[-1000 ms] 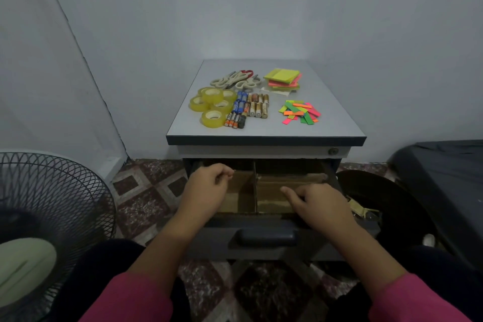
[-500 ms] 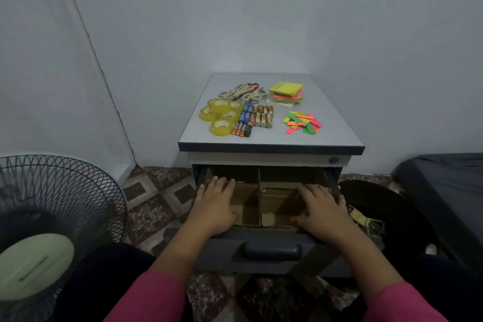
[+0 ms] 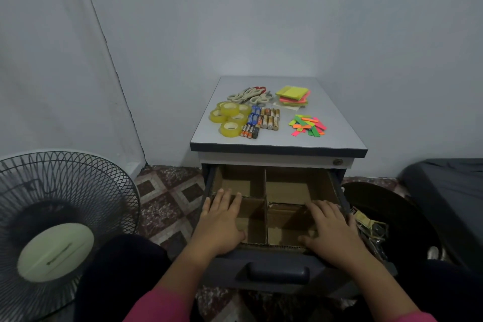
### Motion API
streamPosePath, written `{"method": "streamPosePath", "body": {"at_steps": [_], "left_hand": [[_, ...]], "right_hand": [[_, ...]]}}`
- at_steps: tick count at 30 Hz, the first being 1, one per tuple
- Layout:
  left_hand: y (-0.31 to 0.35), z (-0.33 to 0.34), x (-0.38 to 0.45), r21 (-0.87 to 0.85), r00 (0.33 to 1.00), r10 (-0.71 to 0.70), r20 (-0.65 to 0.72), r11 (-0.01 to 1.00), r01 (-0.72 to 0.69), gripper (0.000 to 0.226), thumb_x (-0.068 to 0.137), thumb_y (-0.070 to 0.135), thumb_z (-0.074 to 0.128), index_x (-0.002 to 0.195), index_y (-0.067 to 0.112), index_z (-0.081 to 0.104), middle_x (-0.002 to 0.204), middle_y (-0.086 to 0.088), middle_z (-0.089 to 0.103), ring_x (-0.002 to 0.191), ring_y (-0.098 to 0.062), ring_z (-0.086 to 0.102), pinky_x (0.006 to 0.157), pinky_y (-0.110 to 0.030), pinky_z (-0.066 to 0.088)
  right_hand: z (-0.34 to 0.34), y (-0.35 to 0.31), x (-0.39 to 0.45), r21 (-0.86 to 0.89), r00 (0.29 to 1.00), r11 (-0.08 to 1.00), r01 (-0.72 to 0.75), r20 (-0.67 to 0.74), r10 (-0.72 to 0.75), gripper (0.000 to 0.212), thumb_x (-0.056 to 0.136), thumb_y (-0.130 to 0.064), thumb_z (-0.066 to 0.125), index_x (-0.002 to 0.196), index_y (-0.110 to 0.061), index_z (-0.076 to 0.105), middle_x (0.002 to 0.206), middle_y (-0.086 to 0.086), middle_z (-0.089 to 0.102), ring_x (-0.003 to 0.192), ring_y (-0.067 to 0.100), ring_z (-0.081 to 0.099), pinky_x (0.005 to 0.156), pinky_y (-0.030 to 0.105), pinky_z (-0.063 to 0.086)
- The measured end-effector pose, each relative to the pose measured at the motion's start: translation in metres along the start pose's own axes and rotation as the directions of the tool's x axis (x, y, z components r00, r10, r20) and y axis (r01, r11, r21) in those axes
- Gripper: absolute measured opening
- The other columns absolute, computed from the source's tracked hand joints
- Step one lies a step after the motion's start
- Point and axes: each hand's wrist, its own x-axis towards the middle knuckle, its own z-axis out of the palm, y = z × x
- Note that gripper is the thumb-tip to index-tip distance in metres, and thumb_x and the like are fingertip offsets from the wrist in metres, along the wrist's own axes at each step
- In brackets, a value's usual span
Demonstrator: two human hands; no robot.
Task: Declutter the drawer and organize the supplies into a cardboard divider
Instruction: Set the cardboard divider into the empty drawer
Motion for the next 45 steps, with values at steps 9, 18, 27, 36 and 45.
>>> {"method": "streamPosePath", "body": {"at_steps": [9,18,27,36,45], "left_hand": [[0.003,-0.002,-0.013,0.004,1.000,0.002,0.029,1.000,-0.002,0.087,0.092,0.042,0.050,0.152,0.024,-0.011,0.160,-0.002,-0.014,0.145,-0.019,-0.020,0.119,-0.041,-0.011],[0.007,-0.006,-0.030,0.011,1.000,0.013,0.021,1.000,-0.013,0.076,0.093,0.046,0.047,0.153,0.027,0.004,0.159,0.001,0.005,0.147,-0.020,-0.005,0.120,-0.045,-0.006],[0.008,-0.045,0.034,0.058,0.995,0.031,-0.091,0.998,-0.026,0.036,0.100,0.042,0.038,0.086,0.021,0.063,0.079,0.003,0.057,0.082,-0.015,0.055,0.089,-0.036,0.042],[-0.008,-0.025,0.080,-0.212,0.935,0.030,0.354,0.976,0.049,0.036,0.098,0.040,0.042,0.118,0.019,0.062,0.111,-0.002,0.064,0.099,-0.018,0.059,0.082,-0.034,0.047],[-0.002,-0.023,0.075,-0.107,0.895,0.036,0.445,0.994,0.013,0.046,0.102,0.038,0.032,0.135,0.013,0.051,0.135,-0.012,0.051,0.120,-0.027,0.049,0.093,-0.034,0.039]], "right_hand": [[-0.001,-0.002,-0.009,-0.023,0.999,0.999,-0.024,0.037,0.025,0.085,0.085,-0.060,0.054,0.152,-0.034,0.008,0.159,-0.010,0.008,0.147,0.015,0.001,0.117,0.054,0.003],[-0.011,-0.008,-0.018,-0.140,0.993,0.990,0.027,0.120,-0.010,0.089,0.076,-0.072,0.054,0.148,-0.035,0.016,0.153,-0.011,0.020,0.145,0.015,0.013,0.117,0.055,0.001],[-0.015,-0.034,0.055,0.069,0.980,0.998,-0.014,0.197,0.000,0.037,0.093,-0.059,0.042,0.095,-0.027,0.061,0.086,-0.006,0.061,0.082,0.010,0.059,0.084,0.035,0.050],[0.019,-0.036,0.111,0.185,0.916,0.971,-0.152,0.396,0.068,0.025,0.087,-0.030,0.057,0.111,-0.027,0.065,0.107,-0.002,0.066,0.097,0.016,0.060,0.085,0.031,0.048],[0.030,-0.026,0.112,0.222,0.887,0.965,-0.139,0.462,0.022,0.026,0.089,-0.024,0.058,0.114,-0.021,0.066,0.112,0.000,0.065,0.099,0.017,0.059,0.091,0.030,0.047]]}}
